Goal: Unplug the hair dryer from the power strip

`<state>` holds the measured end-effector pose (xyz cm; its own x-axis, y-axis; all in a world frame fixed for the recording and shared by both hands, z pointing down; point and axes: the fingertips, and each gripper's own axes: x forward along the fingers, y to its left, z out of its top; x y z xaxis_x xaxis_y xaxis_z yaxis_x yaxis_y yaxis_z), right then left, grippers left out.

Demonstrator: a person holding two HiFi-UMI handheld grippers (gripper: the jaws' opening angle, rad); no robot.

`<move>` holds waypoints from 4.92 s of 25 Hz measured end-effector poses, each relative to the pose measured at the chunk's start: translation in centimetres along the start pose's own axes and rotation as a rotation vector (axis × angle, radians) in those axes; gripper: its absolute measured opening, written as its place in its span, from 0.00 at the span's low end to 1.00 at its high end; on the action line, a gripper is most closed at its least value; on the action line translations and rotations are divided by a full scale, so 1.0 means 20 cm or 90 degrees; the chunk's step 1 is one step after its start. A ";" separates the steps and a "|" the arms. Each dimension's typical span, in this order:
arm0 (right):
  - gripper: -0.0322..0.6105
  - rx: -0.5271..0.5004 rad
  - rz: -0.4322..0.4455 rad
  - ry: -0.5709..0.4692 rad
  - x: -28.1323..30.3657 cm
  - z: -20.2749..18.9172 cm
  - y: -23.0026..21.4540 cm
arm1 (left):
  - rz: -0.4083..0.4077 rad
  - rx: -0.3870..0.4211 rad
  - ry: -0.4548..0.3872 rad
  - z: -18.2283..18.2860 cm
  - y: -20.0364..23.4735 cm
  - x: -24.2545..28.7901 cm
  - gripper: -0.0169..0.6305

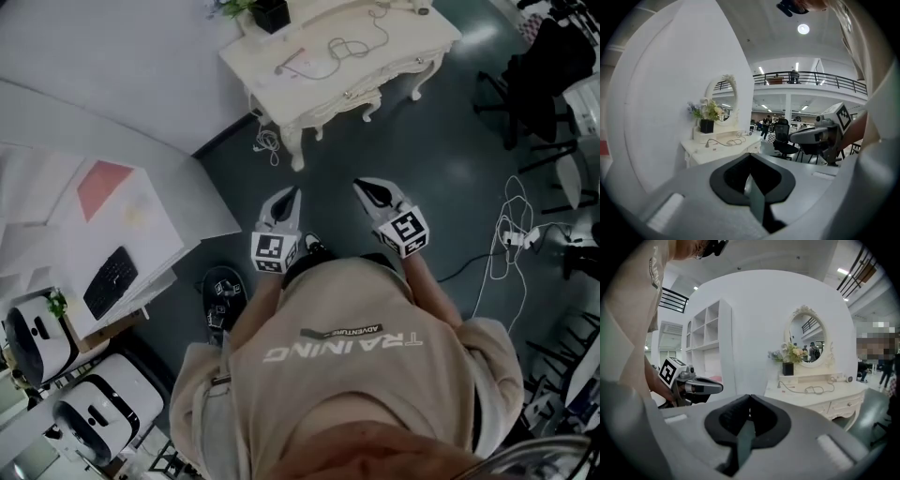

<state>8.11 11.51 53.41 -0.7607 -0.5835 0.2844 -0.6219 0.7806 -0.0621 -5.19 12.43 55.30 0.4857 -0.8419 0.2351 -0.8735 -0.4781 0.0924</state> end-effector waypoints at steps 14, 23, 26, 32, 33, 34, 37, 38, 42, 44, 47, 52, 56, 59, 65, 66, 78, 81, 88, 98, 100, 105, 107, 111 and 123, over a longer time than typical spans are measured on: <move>0.06 0.036 0.001 0.038 0.42 -0.04 -0.22 | -0.020 -0.024 0.028 -0.02 0.37 0.36 0.04; 0.06 0.080 0.015 -0.041 0.70 0.13 -0.82 | 0.027 0.036 0.052 0.23 0.50 0.75 0.04; 0.06 0.062 0.022 -0.045 0.78 0.17 -1.01 | 0.057 0.033 0.047 0.33 0.55 0.90 0.04; 0.06 0.046 0.051 -0.027 0.96 0.16 -1.26 | 0.111 -0.004 0.037 0.37 0.65 1.12 0.04; 0.06 0.049 0.057 -0.024 0.99 0.16 -1.27 | 0.116 -0.010 0.038 0.37 0.67 1.14 0.04; 0.06 0.052 0.062 -0.021 1.02 0.16 -1.28 | 0.119 -0.014 0.038 0.37 0.68 1.16 0.04; 0.06 0.054 0.075 -0.009 1.10 0.15 -1.30 | 0.120 -0.020 0.041 0.36 0.74 1.21 0.04; 0.06 0.053 0.077 -0.005 1.13 0.15 -1.30 | 0.119 -0.020 0.043 0.36 0.76 1.22 0.04; 0.06 0.048 0.067 0.014 1.25 0.15 -1.31 | 0.100 -0.013 0.056 0.31 0.89 1.27 0.04; 0.06 0.038 0.052 0.021 1.31 0.18 -1.33 | 0.079 0.002 0.064 0.27 0.97 1.31 0.04; 0.06 0.031 0.020 0.031 1.39 0.24 -1.37 | 0.046 0.031 0.064 0.27 1.08 1.38 0.04; 0.06 0.028 -0.012 0.069 1.57 0.33 -1.40 | -0.019 0.074 0.060 0.34 1.31 1.51 0.04; 0.06 -0.033 -0.040 0.091 1.73 0.39 -1.38 | -0.086 0.133 0.073 0.29 1.42 1.59 0.04; 0.06 -0.018 -0.043 0.121 1.78 0.34 -1.38 | -0.107 0.124 0.078 0.25 1.46 1.63 0.04; 0.06 -0.006 -0.032 0.212 1.93 0.20 -1.44 | -0.120 0.088 0.116 0.13 1.50 1.70 0.04; 0.06 -0.016 -0.022 0.227 1.97 0.18 -1.46 | -0.120 0.089 0.121 0.12 1.50 1.71 0.04; 0.06 -0.052 0.131 0.427 2.27 -0.17 -1.55 | -0.077 0.069 0.209 -0.01 1.59 1.81 0.04; 0.06 -0.059 0.160 0.447 2.27 -0.20 -1.54 | -0.076 0.075 0.227 -0.07 1.57 1.84 0.04; 0.06 -0.058 0.187 0.418 2.27 -0.21 -1.55 | -0.095 0.105 0.262 -0.11 1.51 1.96 0.16; 0.06 -0.055 0.204 0.391 2.25 -0.21 -1.57 | -0.069 0.162 0.305 -0.11 1.50 2.08 0.15; 0.06 -0.059 0.210 0.388 2.24 -0.21 -1.57 | -0.062 0.148 0.305 -0.11 1.50 2.09 0.14; 0.06 -0.063 0.224 0.375 2.24 -0.20 -1.58 | -0.046 0.090 0.319 -0.10 1.52 2.10 0.13; 0.06 -0.071 0.227 0.373 2.23 -0.21 -1.57 | -0.046 0.111 0.326 -0.11 1.50 2.10 0.12; 0.06 -0.082 0.235 0.376 2.22 -0.21 -1.58 | -0.026 0.112 0.302 -0.07 1.50 2.09 0.12; 0.06 -0.024 0.217 0.324 2.20 -0.11 -1.58 | -0.029 0.096 0.243 0.20 1.40 1.95 0.12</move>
<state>-5.30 -38.45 69.92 -0.7258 -0.1274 0.6760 -0.3453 0.9174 -0.1978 -10.52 -34.72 63.27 0.4510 -0.6795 0.5786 -0.8227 -0.5679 -0.0257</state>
